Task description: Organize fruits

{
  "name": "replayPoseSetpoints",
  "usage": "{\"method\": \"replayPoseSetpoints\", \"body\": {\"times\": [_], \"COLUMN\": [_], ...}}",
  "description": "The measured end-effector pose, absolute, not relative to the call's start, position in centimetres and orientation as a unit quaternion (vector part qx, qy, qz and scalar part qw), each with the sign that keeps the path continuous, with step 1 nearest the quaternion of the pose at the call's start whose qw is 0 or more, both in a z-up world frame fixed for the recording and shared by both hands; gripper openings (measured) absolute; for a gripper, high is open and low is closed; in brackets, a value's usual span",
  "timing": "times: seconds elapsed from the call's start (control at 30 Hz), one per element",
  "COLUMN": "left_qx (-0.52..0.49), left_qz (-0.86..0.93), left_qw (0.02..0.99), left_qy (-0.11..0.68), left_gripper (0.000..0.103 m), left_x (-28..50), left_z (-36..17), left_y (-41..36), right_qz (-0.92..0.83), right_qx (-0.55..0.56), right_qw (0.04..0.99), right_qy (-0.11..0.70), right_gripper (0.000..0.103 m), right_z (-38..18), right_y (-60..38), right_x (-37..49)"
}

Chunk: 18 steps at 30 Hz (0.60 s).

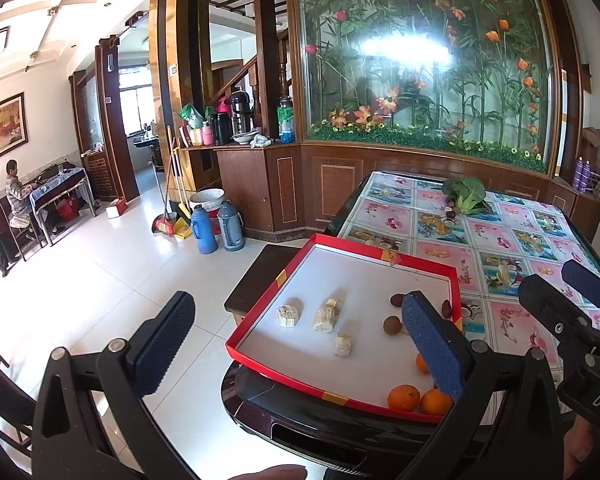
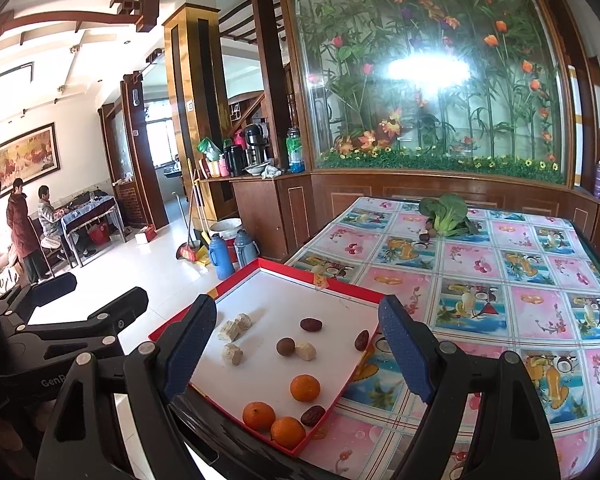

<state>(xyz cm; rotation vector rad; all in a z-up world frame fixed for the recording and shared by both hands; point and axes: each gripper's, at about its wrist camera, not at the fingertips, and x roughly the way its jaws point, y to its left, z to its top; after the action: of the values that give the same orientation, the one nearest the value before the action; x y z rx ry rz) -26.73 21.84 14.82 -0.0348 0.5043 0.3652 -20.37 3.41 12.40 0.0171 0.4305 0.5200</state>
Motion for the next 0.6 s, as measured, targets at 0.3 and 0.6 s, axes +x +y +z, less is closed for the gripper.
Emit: {"method": "replayPoseSetpoints", "body": {"times": [0.3,0.6], "left_qx": [-0.015,-0.015], "left_qz": [0.187,0.182], "left_qw": [0.952,0.953], "left_qy": [0.241,0.241], "left_gripper": [0.103,0.103], "left_x": [-26.91,-26.60], "left_z": [15.01,14.82], "left_y": [22.29,22.37], "right_qz": [0.256,0.254], "right_qx": [0.010,0.010], "right_qw": [0.943,0.943], "right_qy": [0.211,0.215], "right_gripper": [0.083,0.083], "right_z": [12.52,12.39], "right_y": [3.92,4.24], "right_x": [-19.96,-19.62]}}
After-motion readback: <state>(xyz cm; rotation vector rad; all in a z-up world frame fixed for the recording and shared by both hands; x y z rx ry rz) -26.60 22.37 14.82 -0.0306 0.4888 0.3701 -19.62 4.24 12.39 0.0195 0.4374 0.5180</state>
